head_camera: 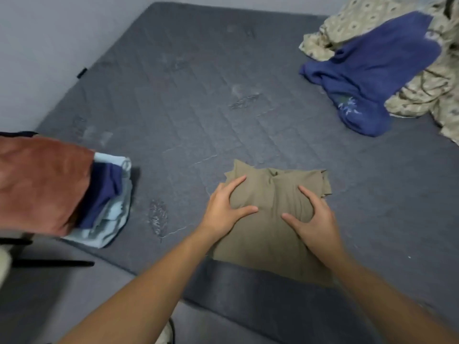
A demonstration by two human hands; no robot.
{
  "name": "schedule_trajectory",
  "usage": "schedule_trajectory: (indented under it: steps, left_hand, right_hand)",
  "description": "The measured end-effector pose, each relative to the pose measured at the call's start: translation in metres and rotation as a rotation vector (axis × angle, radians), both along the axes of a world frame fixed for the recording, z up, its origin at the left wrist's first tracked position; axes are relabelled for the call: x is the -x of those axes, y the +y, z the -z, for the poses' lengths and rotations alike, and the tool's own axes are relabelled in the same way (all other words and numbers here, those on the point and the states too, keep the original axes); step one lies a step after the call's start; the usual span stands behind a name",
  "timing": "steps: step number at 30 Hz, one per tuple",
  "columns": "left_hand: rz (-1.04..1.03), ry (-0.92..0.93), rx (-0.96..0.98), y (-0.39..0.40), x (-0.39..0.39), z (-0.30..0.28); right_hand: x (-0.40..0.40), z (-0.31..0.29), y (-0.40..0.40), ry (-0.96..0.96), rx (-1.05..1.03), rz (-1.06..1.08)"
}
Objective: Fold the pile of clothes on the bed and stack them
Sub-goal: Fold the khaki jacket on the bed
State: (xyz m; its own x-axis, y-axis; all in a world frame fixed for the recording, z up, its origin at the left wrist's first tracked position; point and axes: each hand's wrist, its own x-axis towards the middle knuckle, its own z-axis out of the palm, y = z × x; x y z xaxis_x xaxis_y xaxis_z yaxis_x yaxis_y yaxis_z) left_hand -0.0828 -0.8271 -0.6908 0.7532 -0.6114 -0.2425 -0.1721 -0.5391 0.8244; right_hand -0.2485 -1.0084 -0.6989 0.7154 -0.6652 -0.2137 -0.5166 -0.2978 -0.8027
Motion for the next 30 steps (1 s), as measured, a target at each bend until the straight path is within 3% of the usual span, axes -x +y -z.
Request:
schedule_trajectory:
  steps: [10,13,15,18,24,30]
  left_hand:
    - [-0.065,-0.027,-0.094,0.183,-0.113,0.034]
    - [-0.031,-0.084,-0.194,0.223,-0.146,0.052]
    - [0.045,-0.206,-0.363,0.236,-0.159,0.067]
    - [0.133,-0.358,-0.598,0.245,-0.16,0.087]
    - [0.253,-0.485,-0.515,0.224,-0.159,0.084]
    - [0.352,-0.54,-0.431,0.139,-0.149,0.073]
  right_hand:
    - [-0.124,0.034,0.176,0.014,0.041,-0.042]
    - [-0.157,0.059,0.219,0.065,0.07,-0.057]
    - [-0.167,0.077,0.236,0.16,0.16,-0.112]
    - [-0.162,0.097,0.246,0.33,0.271,-0.108]
    - [-0.156,0.094,0.232,0.347,0.357,-0.173]
    - [-0.161,0.079,0.156,0.25,0.386,-0.156]
